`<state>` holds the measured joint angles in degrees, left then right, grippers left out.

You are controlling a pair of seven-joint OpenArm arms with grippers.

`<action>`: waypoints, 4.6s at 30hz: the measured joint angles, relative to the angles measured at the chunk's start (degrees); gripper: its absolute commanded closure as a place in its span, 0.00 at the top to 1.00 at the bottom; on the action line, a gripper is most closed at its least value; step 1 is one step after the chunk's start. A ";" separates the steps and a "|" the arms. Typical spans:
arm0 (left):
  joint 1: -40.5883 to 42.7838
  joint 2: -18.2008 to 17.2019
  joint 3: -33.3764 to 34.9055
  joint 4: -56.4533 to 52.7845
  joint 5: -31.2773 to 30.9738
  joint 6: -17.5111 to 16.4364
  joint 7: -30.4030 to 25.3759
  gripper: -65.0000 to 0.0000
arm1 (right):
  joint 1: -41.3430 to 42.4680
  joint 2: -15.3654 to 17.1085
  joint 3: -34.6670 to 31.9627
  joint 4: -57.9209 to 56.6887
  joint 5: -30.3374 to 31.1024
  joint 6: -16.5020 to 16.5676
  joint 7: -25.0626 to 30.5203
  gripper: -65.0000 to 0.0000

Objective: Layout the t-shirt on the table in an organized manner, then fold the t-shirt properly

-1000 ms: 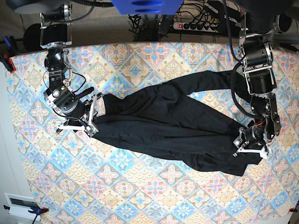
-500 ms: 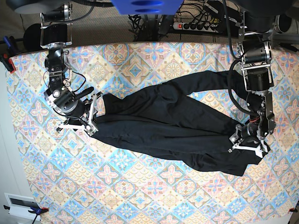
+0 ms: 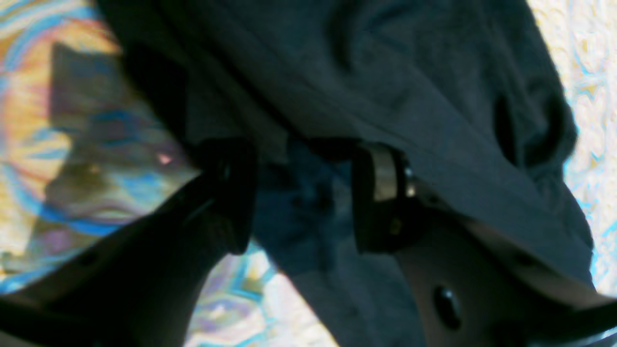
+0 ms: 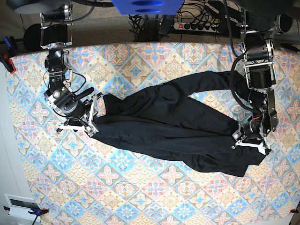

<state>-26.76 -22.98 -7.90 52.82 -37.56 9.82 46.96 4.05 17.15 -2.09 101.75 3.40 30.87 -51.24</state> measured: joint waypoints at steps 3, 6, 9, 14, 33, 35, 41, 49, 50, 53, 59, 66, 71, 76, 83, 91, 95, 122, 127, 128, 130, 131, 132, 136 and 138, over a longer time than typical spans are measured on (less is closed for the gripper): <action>-0.04 -0.55 -0.02 0.00 0.07 0.02 -0.48 0.44 | 0.00 0.00 -0.07 0.00 0.02 0.00 0.00 0.21; -0.04 -0.09 -0.02 0.02 0.00 -0.02 -0.46 0.44 | 0.04 0.00 -0.07 0.00 0.00 0.00 0.00 0.21; -0.04 0.07 0.00 0.00 0.02 0.00 -0.44 0.44 | 0.04 -0.02 -0.07 0.00 0.00 0.00 0.00 0.21; -0.02 -0.04 0.00 0.00 0.28 0.00 -2.12 0.44 | 0.04 0.00 -0.04 0.00 0.00 0.00 -0.02 0.21; 1.40 -0.02 0.00 0.00 0.20 -0.02 -3.78 0.45 | 0.04 0.00 -0.04 0.02 0.00 0.00 -0.02 0.21; 1.99 -0.02 0.00 0.00 0.22 0.00 -5.53 0.45 | 0.04 0.00 -0.04 0.02 0.00 0.00 0.00 0.21; 0.83 -0.37 -0.02 -5.70 -0.26 -0.70 -8.46 0.45 | 0.04 0.00 -0.02 0.04 0.00 0.00 0.00 0.21; 0.68 0.44 0.00 -5.97 0.24 -0.59 -10.58 0.45 | 0.04 0.00 -0.02 0.13 0.02 0.00 0.00 0.21; 0.61 0.46 -0.02 -5.97 0.24 -0.44 -10.60 0.45 | 0.04 0.00 -0.02 0.13 0.00 0.00 -0.02 0.21; 0.57 0.46 0.00 -5.97 0.22 -0.44 -10.58 0.43 | 0.07 0.00 -0.02 0.13 0.00 0.00 0.00 0.21; -0.20 0.66 0.00 -6.36 0.44 -0.17 -10.08 0.19 | 0.04 0.00 -0.02 0.13 0.02 0.00 0.00 0.21; -1.03 1.11 0.02 -6.51 -0.04 -0.20 -8.76 0.01 | 0.04 0.00 0.00 0.13 0.02 0.00 0.02 0.21; -1.03 1.07 -0.02 -6.32 -0.04 -0.24 -6.99 0.00 | 0.02 -0.02 0.00 0.13 0.00 0.00 -0.02 0.21; 0.81 0.94 0.00 1.09 -0.26 -0.39 -3.48 0.00 | -0.26 -0.04 0.00 0.22 0.02 0.00 0.02 0.21; 8.48 1.11 -5.81 14.29 -0.42 -0.39 1.57 0.00 | -0.70 -2.12 -0.55 5.03 1.20 -0.02 0.37 0.21; 17.57 0.94 -13.92 26.21 -0.26 -0.42 6.45 0.00 | -10.62 -2.21 -0.48 6.67 0.17 -0.04 -1.92 0.21; 23.54 0.90 -15.30 32.46 -0.22 -0.42 6.82 0.00 | -12.79 -2.25 -1.88 8.13 -0.02 -0.31 -1.31 0.21; 31.82 -6.95 -18.97 34.25 -14.91 -0.44 14.56 0.37 | -15.13 -6.21 -4.94 8.44 0.00 -0.04 -1.49 0.21; 28.17 -7.30 -23.08 25.99 -13.66 -0.07 13.38 0.38 | -15.13 -6.64 -5.09 8.46 0.20 -0.02 -1.46 0.21; 27.17 -7.89 -23.19 24.28 -14.05 -0.28 13.66 0.38 | -15.13 -6.67 -5.09 8.46 0.20 -0.02 -1.49 0.21; 25.33 -8.50 -23.37 21.27 -14.29 -0.39 12.76 0.38 | -15.15 -7.02 -5.05 8.44 0.17 -0.04 -1.53 0.21; 24.57 -8.61 -23.45 19.87 -14.43 -0.42 11.45 0.38 | -15.15 -7.17 -5.05 8.44 0.20 -0.04 -1.49 0.21; 24.17 -8.59 -23.52 18.86 -14.27 -0.42 10.29 0.38 | -15.13 -7.32 -5.05 8.44 0.22 -0.02 -1.51 0.21; 24.22 -8.20 -23.50 17.64 -11.74 -0.28 8.41 0.38 | -15.15 -7.30 -5.05 8.44 0.20 -0.02 -1.49 0.21; 23.76 -7.19 -23.54 17.64 -9.03 -0.22 6.14 0.38 | -15.15 -7.28 -5.05 8.44 0.15 -0.02 -1.53 0.21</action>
<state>-3.01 -30.17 -31.44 70.46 -46.59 9.61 53.10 -11.09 9.87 -7.14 110.19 3.55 30.85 -52.77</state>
